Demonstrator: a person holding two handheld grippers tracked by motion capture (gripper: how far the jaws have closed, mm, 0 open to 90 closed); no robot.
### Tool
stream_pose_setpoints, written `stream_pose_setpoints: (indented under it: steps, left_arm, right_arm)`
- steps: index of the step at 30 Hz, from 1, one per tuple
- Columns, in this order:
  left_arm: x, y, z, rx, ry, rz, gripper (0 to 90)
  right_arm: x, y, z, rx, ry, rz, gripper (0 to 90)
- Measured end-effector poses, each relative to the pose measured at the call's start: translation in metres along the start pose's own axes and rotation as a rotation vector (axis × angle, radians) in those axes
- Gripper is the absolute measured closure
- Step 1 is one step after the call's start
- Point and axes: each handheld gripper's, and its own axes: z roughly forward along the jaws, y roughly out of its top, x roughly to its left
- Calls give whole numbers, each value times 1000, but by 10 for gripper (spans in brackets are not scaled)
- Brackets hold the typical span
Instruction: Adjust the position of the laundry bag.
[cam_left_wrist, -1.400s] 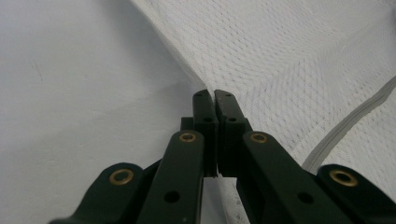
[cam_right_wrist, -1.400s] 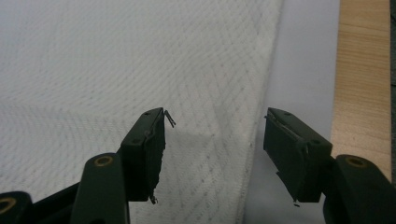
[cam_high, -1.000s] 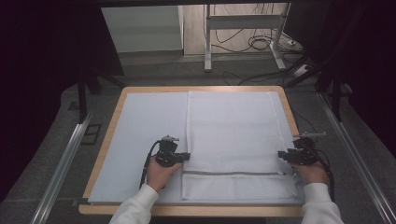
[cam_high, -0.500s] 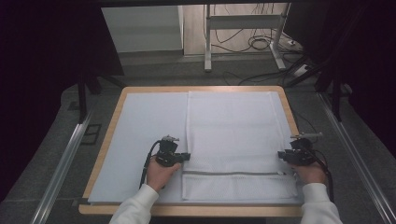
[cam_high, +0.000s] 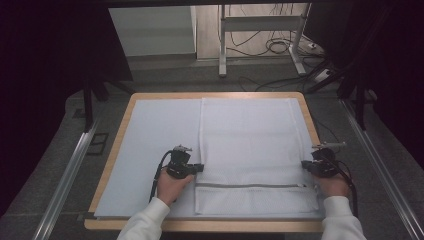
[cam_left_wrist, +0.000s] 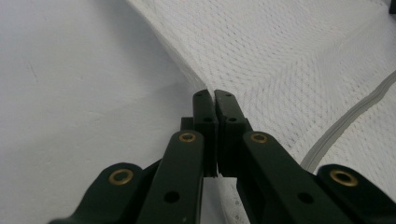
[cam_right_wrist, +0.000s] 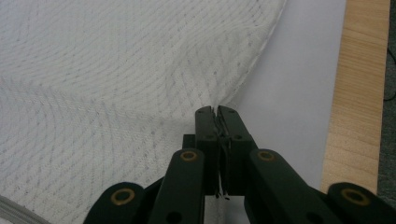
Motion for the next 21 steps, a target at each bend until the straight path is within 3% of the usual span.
stream_pose_setpoints:
  steps: [21]
  left_arm:
    - [1,1,-7,-28,-6,-4,893]
  right_arm:
    - [-3,1,-5,-36,16,27,878]
